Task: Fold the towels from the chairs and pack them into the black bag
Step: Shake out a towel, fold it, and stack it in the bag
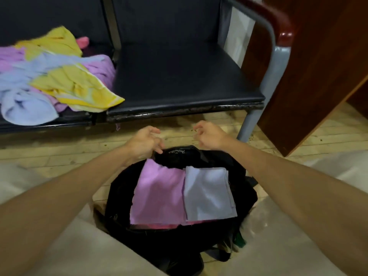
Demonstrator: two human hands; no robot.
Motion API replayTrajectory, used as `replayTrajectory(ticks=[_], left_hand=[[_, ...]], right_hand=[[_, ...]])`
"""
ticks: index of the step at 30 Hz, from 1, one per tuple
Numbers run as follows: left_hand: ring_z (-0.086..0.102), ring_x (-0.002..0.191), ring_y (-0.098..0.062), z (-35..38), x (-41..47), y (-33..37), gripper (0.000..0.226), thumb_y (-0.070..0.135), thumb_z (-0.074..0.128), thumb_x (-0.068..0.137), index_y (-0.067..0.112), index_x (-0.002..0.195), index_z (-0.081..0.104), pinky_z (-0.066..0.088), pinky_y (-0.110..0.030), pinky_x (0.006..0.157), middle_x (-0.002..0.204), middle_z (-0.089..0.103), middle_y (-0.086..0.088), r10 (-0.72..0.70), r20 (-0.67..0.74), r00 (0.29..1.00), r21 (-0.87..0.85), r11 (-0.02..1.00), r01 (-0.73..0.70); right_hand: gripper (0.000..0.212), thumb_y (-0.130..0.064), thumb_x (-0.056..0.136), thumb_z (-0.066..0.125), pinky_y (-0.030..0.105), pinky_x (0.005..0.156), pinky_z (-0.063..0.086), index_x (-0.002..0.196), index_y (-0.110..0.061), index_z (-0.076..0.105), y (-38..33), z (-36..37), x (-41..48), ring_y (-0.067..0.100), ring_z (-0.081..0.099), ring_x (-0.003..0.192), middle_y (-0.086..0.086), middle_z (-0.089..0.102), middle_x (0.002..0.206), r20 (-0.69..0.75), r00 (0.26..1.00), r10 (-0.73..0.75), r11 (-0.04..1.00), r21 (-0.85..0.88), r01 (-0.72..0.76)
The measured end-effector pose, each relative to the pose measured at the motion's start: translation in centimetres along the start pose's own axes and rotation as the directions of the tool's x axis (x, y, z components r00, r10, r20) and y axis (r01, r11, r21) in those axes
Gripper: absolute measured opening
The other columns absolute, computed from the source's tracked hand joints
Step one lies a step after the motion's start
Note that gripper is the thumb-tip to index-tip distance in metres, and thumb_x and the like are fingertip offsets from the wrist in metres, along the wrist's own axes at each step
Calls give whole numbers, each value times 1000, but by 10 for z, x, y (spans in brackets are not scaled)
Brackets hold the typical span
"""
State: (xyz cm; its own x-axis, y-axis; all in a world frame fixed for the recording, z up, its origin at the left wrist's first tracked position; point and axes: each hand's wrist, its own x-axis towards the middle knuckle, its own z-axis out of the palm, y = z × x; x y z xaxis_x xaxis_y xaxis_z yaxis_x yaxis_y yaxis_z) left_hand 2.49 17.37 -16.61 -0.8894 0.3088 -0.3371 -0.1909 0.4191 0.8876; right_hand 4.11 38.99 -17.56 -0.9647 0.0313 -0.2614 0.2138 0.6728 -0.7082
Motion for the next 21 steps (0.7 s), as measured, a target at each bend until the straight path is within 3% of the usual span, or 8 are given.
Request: replayTrajectory(ticks=[2,4,9,13,15,17,19,21], left_hand=[[61,43,-6,-25,-5,15,34,-10,47,90,4,121,44,46,-11,50,77,62,-11,50,-78,996,16,999,-49],[64,51,-9,-51,-5,26,32,-6,50,89,4,119,47,51,-17,64,77,66,-9,100,-137,986,40,995,-96],[61,48,1,-126,-8,42,30,-5,48,89,10,116,49,46,-19,60,77,64,-2,203,-256,945,144,975,-171],[64,60,-11,-174,-20,33,31,-4,51,87,7,115,54,47,-28,67,77,64,-6,173,-476,862,-50,973,-223],[64,64,-15,-192,-27,34,29,-3,51,86,11,111,56,47,-26,64,76,65,-7,133,-584,801,-267,900,-344],[65,67,-18,-209,-33,34,25,-1,48,89,12,109,55,48,-27,65,77,63,-7,68,-645,761,-417,804,-425],[63,72,-22,-223,-35,25,20,3,45,92,11,106,57,48,-28,67,82,62,-9,-31,-673,739,-465,795,-390],[60,75,-23,-234,-33,8,11,10,49,92,12,94,59,46,-30,69,85,60,-9,-106,-708,698,-430,849,-307]], right_hand=[[22,-11,96,57,20,51,51,118,-11,57,-41,-5,4,13,58,64,2,56,86,-23,994,-105,994,5,105],[18,-12,96,56,19,52,54,114,-12,58,-81,-7,9,14,61,69,-1,55,80,-22,984,-176,984,34,177],[20,-14,96,56,28,64,59,115,-15,60,-161,6,34,15,64,81,-2,59,89,-12,943,-332,941,70,332],[19,-14,91,60,33,71,58,110,-14,65,-206,38,66,14,61,80,-5,60,84,-20,913,-408,909,89,408],[19,-16,88,63,32,75,53,107,-14,68,-222,62,83,10,57,75,-6,61,81,-46,900,-434,896,82,437],[19,-18,88,64,21,74,46,106,-14,70,-236,88,94,8,54,75,-7,60,84,-71,892,-446,889,78,451],[21,-18,89,64,18,76,43,108,-12,70,-246,115,104,9,54,82,-5,60,88,-79,889,-452,885,89,458],[22,-18,90,64,16,76,39,110,-9,68,-255,138,113,10,54,85,-2,60,92,-73,881,-467,875,105,472]])
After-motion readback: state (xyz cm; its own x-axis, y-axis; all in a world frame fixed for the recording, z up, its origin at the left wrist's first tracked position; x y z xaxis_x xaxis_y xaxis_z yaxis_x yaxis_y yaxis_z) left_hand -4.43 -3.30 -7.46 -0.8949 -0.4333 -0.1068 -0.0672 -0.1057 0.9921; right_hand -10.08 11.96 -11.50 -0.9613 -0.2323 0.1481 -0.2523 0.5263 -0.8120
